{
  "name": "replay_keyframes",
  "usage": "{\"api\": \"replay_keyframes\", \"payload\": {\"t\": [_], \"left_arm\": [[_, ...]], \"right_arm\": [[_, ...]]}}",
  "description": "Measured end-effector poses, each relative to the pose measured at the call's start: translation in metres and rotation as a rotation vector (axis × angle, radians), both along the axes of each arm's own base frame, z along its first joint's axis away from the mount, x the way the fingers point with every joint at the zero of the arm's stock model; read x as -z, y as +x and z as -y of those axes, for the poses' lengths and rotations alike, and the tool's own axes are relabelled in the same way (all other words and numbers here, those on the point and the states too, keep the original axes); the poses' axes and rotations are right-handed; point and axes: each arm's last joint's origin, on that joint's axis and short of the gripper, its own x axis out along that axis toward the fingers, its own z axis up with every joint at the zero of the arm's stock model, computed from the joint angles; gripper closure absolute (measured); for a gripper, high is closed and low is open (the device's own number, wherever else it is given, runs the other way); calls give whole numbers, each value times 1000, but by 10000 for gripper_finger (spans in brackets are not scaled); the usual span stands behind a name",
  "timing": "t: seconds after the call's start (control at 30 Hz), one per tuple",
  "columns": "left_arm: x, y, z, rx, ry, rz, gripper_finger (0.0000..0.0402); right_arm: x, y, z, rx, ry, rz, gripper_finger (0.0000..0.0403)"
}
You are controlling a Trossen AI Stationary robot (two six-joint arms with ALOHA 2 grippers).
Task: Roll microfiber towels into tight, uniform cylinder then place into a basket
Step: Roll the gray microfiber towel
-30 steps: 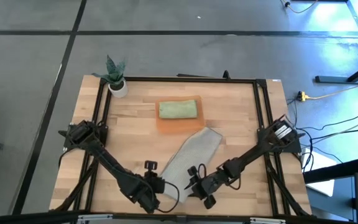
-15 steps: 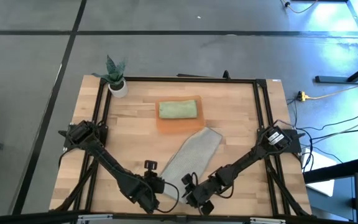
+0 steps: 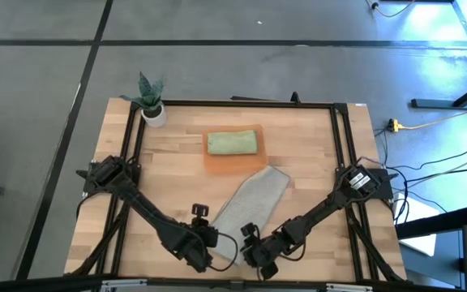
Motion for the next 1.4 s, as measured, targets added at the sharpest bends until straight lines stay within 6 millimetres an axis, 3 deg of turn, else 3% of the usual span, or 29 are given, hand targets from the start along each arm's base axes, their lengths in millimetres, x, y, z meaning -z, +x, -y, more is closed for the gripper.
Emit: {"api": "replay_keyframes", "payload": {"t": [0.17, 0.4, 0.67, 0.8, 0.9, 1.4], "left_arm": [[0, 1, -1, -27, -10, 8, 340], [0, 0, 0, -22, -11, 8, 344], [0, 0, 0, -24, -14, 11, 342], [0, 0, 1, -23, -17, 14, 344], [0, 0, 1, -22, -18, 13, 343], [1, 5, 3, 19, -32, 52, 341]], "right_arm": [[1, 0, 1, 52, 18, -11, 278], [1, 0, 3, 88, 6, -6, 389], [-1, -3, 4, 162, -55, 24, 396], [-13, -11, 6, 244, -97, 34, 396], [-20, -13, 6, 302, -50, 33, 399], [-20, -24, -8, 410, 152, -47, 399]]}}
